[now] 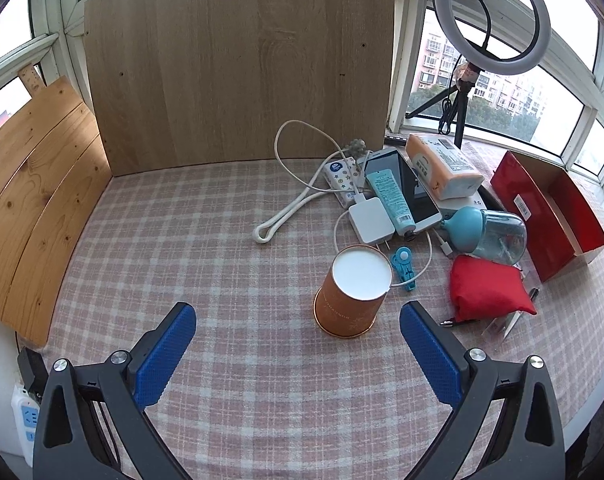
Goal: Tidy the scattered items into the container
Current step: 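Move both tools toward the orange tin cup on the table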
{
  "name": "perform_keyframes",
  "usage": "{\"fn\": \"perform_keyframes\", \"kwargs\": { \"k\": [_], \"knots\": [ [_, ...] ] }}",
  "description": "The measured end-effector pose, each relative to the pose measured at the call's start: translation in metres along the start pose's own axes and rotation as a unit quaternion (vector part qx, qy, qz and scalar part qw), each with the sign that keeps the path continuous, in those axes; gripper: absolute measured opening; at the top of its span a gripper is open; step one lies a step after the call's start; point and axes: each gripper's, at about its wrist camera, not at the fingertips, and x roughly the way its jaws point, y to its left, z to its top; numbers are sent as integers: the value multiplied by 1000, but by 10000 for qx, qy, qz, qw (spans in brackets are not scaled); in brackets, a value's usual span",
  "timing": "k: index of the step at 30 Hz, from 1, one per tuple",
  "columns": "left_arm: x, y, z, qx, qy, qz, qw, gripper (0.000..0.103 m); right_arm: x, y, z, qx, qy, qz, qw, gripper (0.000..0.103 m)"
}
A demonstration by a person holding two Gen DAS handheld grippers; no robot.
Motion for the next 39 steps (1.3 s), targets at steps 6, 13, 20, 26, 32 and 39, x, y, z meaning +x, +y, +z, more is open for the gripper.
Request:
{"fn": "perform_keyframes", "kwargs": {
  "k": [6,13,20,26,32,39],
  "knots": [
    [5,12,-6,-119,120,11,9999,102,8,10,-5,-87,166,113,9998,74],
    [5,0,-11,-14,134,-170,9998,102,19,7,-13,-108,348,12,9993,74],
    [10,-42,-19,597,214,-410,9971,102,20,-11,-18,132,377,-87,9992,74],
    [9,-65,-23,866,154,-522,9948,102,17,-12,-19,154,332,-90,9993,74],
    [20,-49,-23,629,125,-279,9976,102,18,-7,-22,126,340,-86,9993,74],
    [32,-27,-19,321,222,-158,9991,102,18,-8,-20,186,311,-120,9993,74]
  ]
}}
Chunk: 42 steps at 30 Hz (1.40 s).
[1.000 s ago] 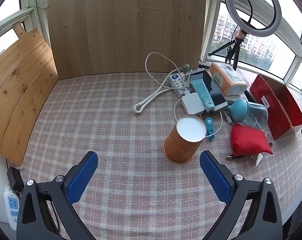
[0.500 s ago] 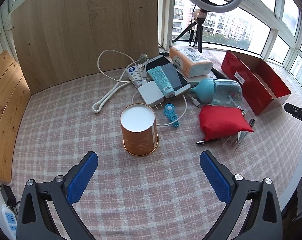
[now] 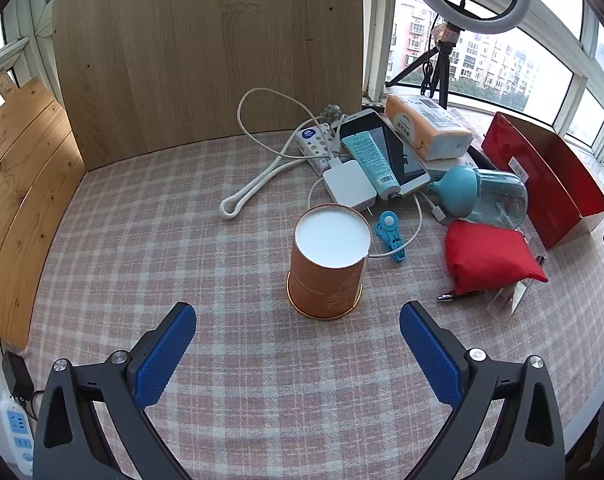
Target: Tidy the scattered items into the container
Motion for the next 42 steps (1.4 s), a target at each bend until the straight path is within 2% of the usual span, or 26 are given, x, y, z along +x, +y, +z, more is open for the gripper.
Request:
{"fn": "perform_keyframes", "kwargs": {
  "k": [8,19,21,25,27,28,29,34,38,42],
  "knots": [
    [14,-3,9,-102,70,-118,9999,102,2,2,0,-2,19,19,10000,74],
    [59,-23,26,33,342,172,9993,102,4,3,-2,33,59,83,9999,74],
    [61,-20,26,-31,378,184,9991,98,5,2,-4,71,87,86,9999,74],
    [62,-11,27,-180,406,71,9990,84,9,3,-6,97,164,111,9998,74],
    [61,-6,27,-269,387,-6,9989,69,12,6,-7,77,211,158,9996,74],
    [61,-3,27,-326,382,-52,9987,58,13,8,-7,48,232,186,9995,74],
    [60,0,26,-382,376,-97,9985,55,14,12,-8,13,251,215,9995,74],
    [57,19,23,-714,326,-410,9961,54,18,39,-10,-311,311,436,9981,73],
    [52,40,18,-1002,266,-505,9933,54,23,70,-11,-568,435,825,9940,73],
    [50,71,6,-1583,186,-939,9827,54,33,111,-14,-915,562,1263,9862,70]
  ]
}}
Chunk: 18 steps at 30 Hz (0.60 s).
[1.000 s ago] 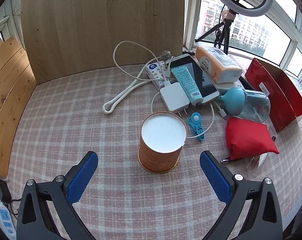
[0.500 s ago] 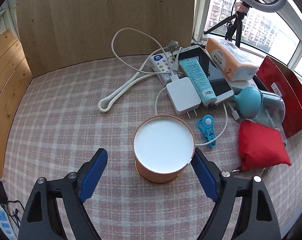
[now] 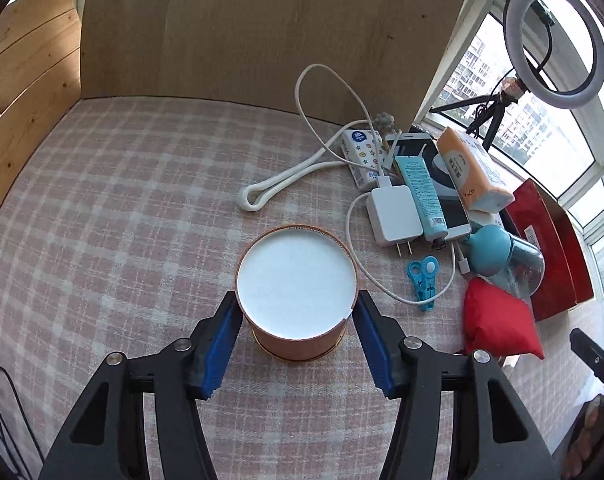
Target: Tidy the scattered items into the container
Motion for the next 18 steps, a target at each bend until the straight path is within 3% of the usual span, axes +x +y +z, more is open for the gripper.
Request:
{"fn": "perform_keyframes", "kwargs": {
  "k": [2,8,12,18],
  "knots": [
    [-2,13,-1,-221,-56,-207,9995,54,14,20,3,-166,132,243,9995,64],
    [-10,32,-7,-409,-205,-364,9983,55,56,74,-2,-581,493,1143,9905,63],
    [-14,49,-10,-679,-239,-593,9956,55,71,115,-12,-1202,581,1240,9833,63],
    [-22,75,-18,-952,-288,-714,9925,58,95,156,-18,-1588,812,1545,9718,63]
  ]
}}
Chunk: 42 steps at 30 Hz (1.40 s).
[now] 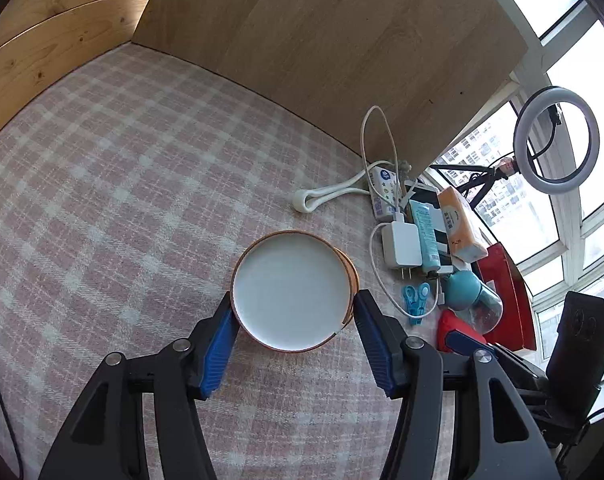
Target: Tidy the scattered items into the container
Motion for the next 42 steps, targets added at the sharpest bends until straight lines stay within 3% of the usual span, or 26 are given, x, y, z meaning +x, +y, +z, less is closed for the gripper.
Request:
{"fn": "perform_keyframes", "kwargs": {
  "k": [15,18,20,24,27,34,39,42],
  "knots": [
    [-44,60,-15,-249,-108,457,9986,59,54,73,29,-757,317,865,9929,63],
    [-55,71,-18,-308,-187,554,9978,59,67,97,30,-1064,445,816,9900,60],
    [-61,76,-19,-340,-231,600,9974,59,78,106,28,-1222,630,835,9870,35],
    [-69,81,-19,-337,-305,637,9969,59,87,118,24,-1470,781,885,9821,22],
    [-72,80,-20,-285,-298,602,9973,59,73,127,23,-1964,682,513,9768,3],
    [-65,65,-25,-96,-140,392,9991,59,29,141,24,-3474,831,-403,9332,3],
    [-55,53,-28,55,-8,243,9997,59,18,146,19,-4000,1365,-488,9050,3],
    [-48,48,-29,131,89,168,9997,59,33,153,10,-4118,1533,-554,8966,3]
  ]
}}
